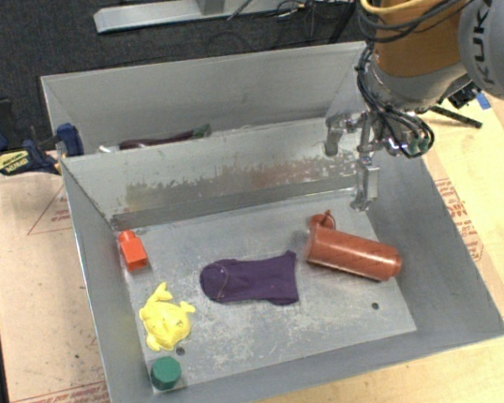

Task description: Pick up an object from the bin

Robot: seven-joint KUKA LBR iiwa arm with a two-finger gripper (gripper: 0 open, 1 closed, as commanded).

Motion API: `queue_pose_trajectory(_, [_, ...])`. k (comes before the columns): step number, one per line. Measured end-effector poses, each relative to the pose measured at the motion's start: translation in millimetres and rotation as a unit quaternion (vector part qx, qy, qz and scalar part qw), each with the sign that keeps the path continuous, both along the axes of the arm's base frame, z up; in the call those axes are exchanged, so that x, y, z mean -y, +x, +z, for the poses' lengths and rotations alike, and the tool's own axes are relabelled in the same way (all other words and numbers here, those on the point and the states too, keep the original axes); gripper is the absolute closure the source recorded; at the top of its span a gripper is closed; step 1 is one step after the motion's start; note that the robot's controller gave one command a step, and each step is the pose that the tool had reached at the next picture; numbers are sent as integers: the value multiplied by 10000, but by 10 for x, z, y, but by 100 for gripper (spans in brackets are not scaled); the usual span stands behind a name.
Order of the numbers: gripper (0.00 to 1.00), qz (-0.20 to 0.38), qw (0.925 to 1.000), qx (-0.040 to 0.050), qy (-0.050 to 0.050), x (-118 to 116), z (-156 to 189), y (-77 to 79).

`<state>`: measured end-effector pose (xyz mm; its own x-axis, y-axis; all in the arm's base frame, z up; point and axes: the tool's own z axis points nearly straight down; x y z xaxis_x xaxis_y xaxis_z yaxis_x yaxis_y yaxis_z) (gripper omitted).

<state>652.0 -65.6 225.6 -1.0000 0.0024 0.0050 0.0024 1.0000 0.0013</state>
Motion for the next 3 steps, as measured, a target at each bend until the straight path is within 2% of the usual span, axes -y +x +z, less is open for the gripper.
queue_pose_trajectory(1, [0,7,10000,38,-5,-2,54,12])
queue_pose_trajectory(2, [0,425,9991,32,0,67,-494,-601])
queue_pose_trajectory(3, [0,-68,10000,28,3,80,-672,-910])
